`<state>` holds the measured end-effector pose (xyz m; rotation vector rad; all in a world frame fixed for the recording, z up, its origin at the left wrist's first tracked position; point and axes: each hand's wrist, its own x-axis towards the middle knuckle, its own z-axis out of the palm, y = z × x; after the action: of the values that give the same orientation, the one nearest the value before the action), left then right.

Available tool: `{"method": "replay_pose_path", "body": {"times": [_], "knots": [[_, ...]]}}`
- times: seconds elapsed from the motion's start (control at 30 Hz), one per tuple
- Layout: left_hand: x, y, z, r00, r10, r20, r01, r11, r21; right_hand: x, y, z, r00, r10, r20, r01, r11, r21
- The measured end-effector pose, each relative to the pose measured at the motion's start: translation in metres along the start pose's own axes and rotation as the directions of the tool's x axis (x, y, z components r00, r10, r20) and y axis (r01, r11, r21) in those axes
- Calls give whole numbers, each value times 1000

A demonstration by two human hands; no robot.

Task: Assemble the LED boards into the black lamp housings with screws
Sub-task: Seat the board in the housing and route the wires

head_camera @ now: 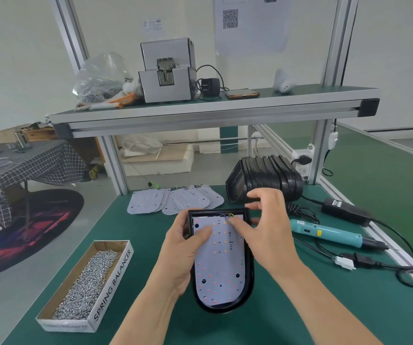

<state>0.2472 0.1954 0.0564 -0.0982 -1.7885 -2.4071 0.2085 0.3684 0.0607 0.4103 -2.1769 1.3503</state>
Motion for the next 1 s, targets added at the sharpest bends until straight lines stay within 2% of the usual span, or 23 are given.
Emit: {"method": "replay_pose_path", "body": {"times": [0.07,0.13,0.2,0.37,0.5,0.53,0.63,0.67,0.7,0.77,0.8,0.87,0.93,1.0], "knots": [[0,2,-2,1000,-2,2,2,1000,-1,6,0,-4,966,211,147,-230,964,131],[0,2,-4,1000,-23,10,23,1000,-18,12,2,-8,893,302,334,-387,895,224],[-1,2,-3,998,-58,13,58,998,-25,12,2,-9,888,260,379,-375,888,268],[-1,6,0,994,-88,-64,88,996,-8,7,-1,-7,906,194,377,-356,829,432],[-4,15,-3,993,-99,-63,97,995,-26,3,3,-11,880,146,452,-364,817,446],[-5,17,-3,993,-107,-58,105,994,-44,4,5,-12,865,133,484,-395,773,496],[-6,21,-4,992,-128,-2,127,989,-80,9,11,-14,798,167,579,-578,487,655],[-7,22,-3,990,-140,16,141,986,-86,8,13,-13,771,153,619,-612,449,651],[-8,22,-1,988,-154,29,156,984,-88,5,13,-11,738,114,665,-633,457,624],[-9,22,1,983,-180,39,183,980,-82,-4,12,-4,675,34,737,-620,567,542],[-9,22,1,982,-186,39,188,979,-77,-9,11,-1,666,33,745,-595,625,505],[-9,22,0,981,-191,31,193,979,-65,-12,12,4,719,113,685,-531,726,437],[-10,20,-1,980,-199,4,199,978,-55,-10,16,7,787,149,599,-399,864,309],[-11,16,0,979,-200,-38,198,978,-59,-6,20,8,799,158,581,-297,942,153]]}}
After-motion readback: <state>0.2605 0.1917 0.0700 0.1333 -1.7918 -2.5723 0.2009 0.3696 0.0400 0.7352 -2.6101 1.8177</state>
